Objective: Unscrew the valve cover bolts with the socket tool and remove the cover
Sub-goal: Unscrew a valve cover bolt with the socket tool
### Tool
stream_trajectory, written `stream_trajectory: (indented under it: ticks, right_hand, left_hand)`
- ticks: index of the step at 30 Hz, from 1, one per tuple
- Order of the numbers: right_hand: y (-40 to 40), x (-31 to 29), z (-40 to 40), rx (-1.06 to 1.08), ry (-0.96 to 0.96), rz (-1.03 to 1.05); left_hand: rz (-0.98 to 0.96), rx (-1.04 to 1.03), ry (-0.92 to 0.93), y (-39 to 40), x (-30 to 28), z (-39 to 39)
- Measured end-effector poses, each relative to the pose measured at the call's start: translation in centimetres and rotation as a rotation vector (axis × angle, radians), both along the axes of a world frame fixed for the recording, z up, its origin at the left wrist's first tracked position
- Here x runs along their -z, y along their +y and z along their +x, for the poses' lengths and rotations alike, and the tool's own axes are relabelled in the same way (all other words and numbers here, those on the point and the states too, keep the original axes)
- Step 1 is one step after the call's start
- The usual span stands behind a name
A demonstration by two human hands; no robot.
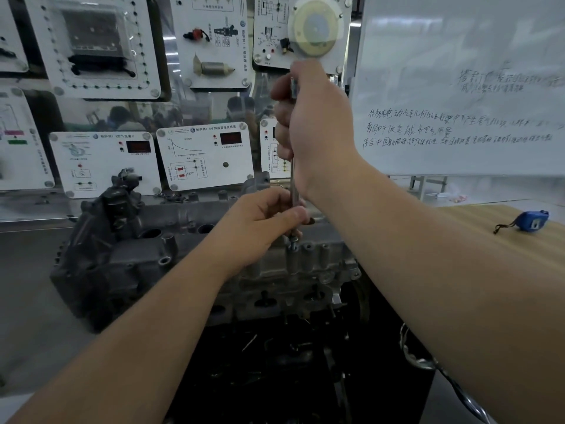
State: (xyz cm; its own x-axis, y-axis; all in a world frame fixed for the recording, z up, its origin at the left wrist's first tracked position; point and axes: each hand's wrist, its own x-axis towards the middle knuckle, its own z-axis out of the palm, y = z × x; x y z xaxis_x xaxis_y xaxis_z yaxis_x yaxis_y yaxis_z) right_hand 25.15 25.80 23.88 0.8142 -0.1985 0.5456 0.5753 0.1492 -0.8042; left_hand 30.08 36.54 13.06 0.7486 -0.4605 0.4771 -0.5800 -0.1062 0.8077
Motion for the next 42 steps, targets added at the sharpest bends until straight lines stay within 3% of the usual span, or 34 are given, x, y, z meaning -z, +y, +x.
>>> stream_trajectory:
  ticks: [4, 8, 14, 22, 28, 35, 42]
  right_hand:
    - [-0.1, 0.3, 0.1, -0.106, -0.045, -0.034]
    - [-0.4, 0.3, 0.1, -0.049, -0.095, -0.013]
    - [-0.1, -0.2, -0.2, -0.034, 0.008, -0.023]
    - [0.1, 0.9, -0.4, 0.039, -0.188, -0.012]
    - [-0.3, 0.3, -0.4, 0.021, -0.036, 0.022]
    - [-0.3, 1.0, -0.1, 0.092, -0.193, -0.042]
    - [-0.2, 0.1, -0.4, 0.023, -0.1, 0.004]
  left_hand:
    - [-0.03, 0.053, 0.044, 0.6, 0.0, -0.2]
    - [-0.035, -0.004, 0.0, -0.1, -0.3, -0.4]
    - [-0.007, -0.026, -0.034, -0.3, -0.4, 0.0]
    - [0.002, 0.086, 0.031, 0.4, 0.0, 0.2]
    - [0.023, -0.061, -0.002, -0.6, -0.5, 0.5]
    - [-0.007, 0.086, 0.043, 0.8, -0.4, 0.2]
    - [-0.023, -0.011, 0.001, -0.3, -0.6, -0.1]
